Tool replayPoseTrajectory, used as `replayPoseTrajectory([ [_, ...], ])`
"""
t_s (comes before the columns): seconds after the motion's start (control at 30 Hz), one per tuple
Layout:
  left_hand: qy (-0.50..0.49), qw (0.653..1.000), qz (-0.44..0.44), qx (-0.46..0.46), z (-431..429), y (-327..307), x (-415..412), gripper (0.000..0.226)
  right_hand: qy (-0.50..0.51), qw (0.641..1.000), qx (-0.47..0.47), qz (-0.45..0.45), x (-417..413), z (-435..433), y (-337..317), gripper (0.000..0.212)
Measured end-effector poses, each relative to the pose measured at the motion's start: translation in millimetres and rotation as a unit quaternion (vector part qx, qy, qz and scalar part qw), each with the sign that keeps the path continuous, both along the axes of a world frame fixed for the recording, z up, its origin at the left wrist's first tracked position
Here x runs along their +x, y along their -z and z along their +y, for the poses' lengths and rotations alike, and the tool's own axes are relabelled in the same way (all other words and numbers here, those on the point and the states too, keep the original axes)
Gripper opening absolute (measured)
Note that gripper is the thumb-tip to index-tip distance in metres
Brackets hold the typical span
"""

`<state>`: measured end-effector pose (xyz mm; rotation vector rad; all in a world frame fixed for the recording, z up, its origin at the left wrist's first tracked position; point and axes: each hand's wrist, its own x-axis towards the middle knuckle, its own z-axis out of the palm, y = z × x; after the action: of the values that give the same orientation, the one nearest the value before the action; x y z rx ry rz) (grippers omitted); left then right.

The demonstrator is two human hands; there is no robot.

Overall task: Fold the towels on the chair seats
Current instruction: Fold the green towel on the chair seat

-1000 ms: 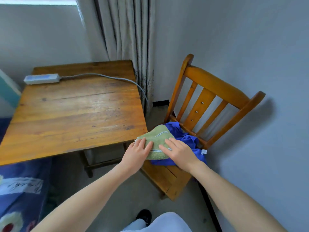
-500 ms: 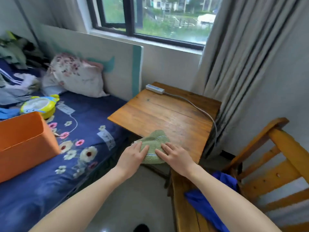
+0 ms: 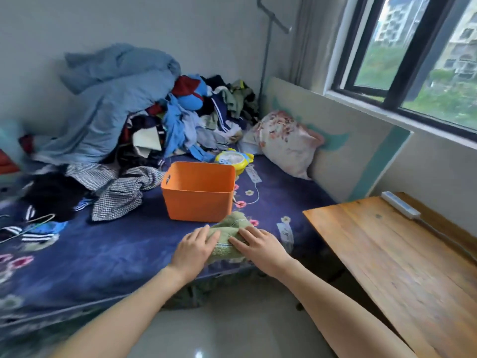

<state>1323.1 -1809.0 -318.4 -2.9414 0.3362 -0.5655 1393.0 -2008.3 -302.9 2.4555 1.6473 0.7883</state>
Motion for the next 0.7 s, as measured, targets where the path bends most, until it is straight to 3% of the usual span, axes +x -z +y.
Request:
replayPoseTrajectory([
  [0.1, -0.045, 0.999, 0.007, -0.006, 62.7, 5.2, -2.6, 0.086, -0.045, 0.999, -0.003, -0.005, 13.8, 68.8, 5.9, 0.058],
  [0.2, -0.061, 0.998, -0.006, 0.001, 124.1, 4.3, 1.9, 0.046, -0.082, 0.996, 0.020, -0.019, 26.8, 136.7, 8.0, 0.043],
  [0.33, -0.093, 0.995, -0.017, 0.000, 188.5, -3.8, 21.3, 0.041, -0.078, 0.997, 0.014, -0.023, 49.1, 204.3, -0.1, 0.048],
  [0.37, -0.091, 0.996, -0.020, -0.003, 200.3, -5.5, 25.4, 0.045, -0.077, 0.996, 0.020, -0.027, 53.2, 216.0, -2.6, 0.043],
  [0.47, -0.080, 0.996, -0.013, -0.023, 229.1, -9.9, 44.2, 0.084, -0.082, 0.996, 0.044, -0.018, 68.2, 245.3, -8.6, 0.044],
  [0.57, -0.076, 0.997, -0.019, -0.029, 249.1, -13.2, 64.3, 0.086, -0.081, 0.996, 0.037, -0.025, 86.5, 261.9, -14.5, 0.041],
  [0.7, -0.077, 0.996, -0.013, -0.032, 262.5, -0.6, 86.3, 0.087, -0.108, 0.994, 0.032, -0.017, 110.8, 273.6, -9.5, 0.055],
])
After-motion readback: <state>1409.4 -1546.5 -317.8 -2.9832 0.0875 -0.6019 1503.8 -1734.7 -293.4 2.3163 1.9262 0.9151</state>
